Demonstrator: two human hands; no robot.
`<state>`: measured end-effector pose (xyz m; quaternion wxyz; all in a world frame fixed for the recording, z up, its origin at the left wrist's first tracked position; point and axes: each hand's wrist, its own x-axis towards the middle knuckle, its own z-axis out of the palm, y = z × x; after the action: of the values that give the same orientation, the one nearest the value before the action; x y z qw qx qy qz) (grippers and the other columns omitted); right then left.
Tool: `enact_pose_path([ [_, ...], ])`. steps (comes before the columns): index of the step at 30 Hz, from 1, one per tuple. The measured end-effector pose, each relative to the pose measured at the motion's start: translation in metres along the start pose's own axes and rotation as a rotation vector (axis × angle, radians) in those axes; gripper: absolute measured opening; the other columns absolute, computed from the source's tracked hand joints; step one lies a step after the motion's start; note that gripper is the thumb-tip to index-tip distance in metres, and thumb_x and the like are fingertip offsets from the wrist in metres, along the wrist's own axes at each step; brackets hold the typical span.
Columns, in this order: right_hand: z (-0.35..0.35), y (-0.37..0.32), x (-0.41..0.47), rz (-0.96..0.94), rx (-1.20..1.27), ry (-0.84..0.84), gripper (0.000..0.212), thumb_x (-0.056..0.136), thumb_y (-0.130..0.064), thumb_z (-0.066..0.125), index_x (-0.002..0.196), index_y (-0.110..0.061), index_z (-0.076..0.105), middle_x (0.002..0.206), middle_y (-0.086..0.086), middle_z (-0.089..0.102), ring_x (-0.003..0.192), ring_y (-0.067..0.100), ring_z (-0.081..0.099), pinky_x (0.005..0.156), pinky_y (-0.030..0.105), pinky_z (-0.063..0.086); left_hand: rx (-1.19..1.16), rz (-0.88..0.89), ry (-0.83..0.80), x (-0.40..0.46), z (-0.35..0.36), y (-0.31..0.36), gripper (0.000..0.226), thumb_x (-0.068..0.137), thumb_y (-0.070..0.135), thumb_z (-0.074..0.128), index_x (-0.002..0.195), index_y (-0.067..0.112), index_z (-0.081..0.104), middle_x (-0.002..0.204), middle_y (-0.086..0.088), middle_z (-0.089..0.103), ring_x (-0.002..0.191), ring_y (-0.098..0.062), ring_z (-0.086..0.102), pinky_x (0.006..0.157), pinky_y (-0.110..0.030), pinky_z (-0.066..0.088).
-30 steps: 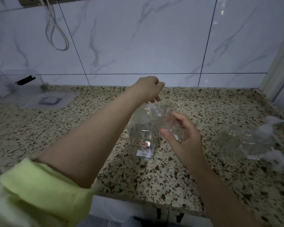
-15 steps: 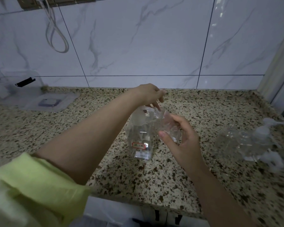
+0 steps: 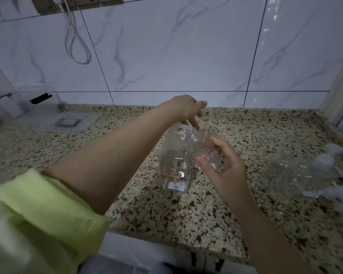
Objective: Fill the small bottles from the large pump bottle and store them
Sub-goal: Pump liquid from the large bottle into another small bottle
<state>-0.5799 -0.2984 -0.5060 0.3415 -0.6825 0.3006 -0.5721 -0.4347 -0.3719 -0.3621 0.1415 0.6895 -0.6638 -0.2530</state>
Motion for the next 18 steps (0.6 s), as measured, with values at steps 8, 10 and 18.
enact_pose_path([
  [8, -0.001, -0.005, 0.001, 0.019, 0.0, 0.018, 0.049, 0.08, -0.04, 0.073, 0.127, -0.041, 0.057, 0.115, -0.027, 0.065, 0.113, 0.0, 0.061, 0.1, 0.023, 0.051, -0.245, -0.127, -0.175, -0.002, -0.018, 0.001, 0.062, 0.101, 0.062, 0.027, 0.121, 0.017, 0.065, 0.097, 0.0, 0.078, 0.099, -0.026, 0.07, 0.081, -0.032, 0.055],
  [10, -0.002, -0.006, 0.002, 0.024, -0.006, 0.021, 0.049, 0.079, -0.043, 0.073, 0.125, -0.047, 0.056, 0.115, -0.029, 0.064, 0.113, 0.0, 0.061, 0.1, 0.026, 0.052, -0.207, -0.117, -0.153, -0.003, -0.024, 0.004, 0.062, 0.101, 0.063, 0.026, 0.119, 0.018, 0.065, 0.095, 0.001, 0.078, 0.1, -0.024, 0.072, 0.098, -0.039, 0.051],
  [18, -0.001, -0.006, 0.001, 0.017, -0.021, 0.014, 0.05, 0.079, -0.044, 0.073, 0.126, -0.048, 0.055, 0.117, -0.026, 0.064, 0.115, 0.002, 0.061, 0.102, 0.029, 0.051, -0.042, -0.088, -0.049, -0.003, 0.0, 0.0, 0.067, 0.102, 0.061, 0.023, 0.117, 0.016, 0.07, 0.11, -0.007, 0.074, 0.109, -0.027, 0.059, 0.099, -0.043, 0.047],
])
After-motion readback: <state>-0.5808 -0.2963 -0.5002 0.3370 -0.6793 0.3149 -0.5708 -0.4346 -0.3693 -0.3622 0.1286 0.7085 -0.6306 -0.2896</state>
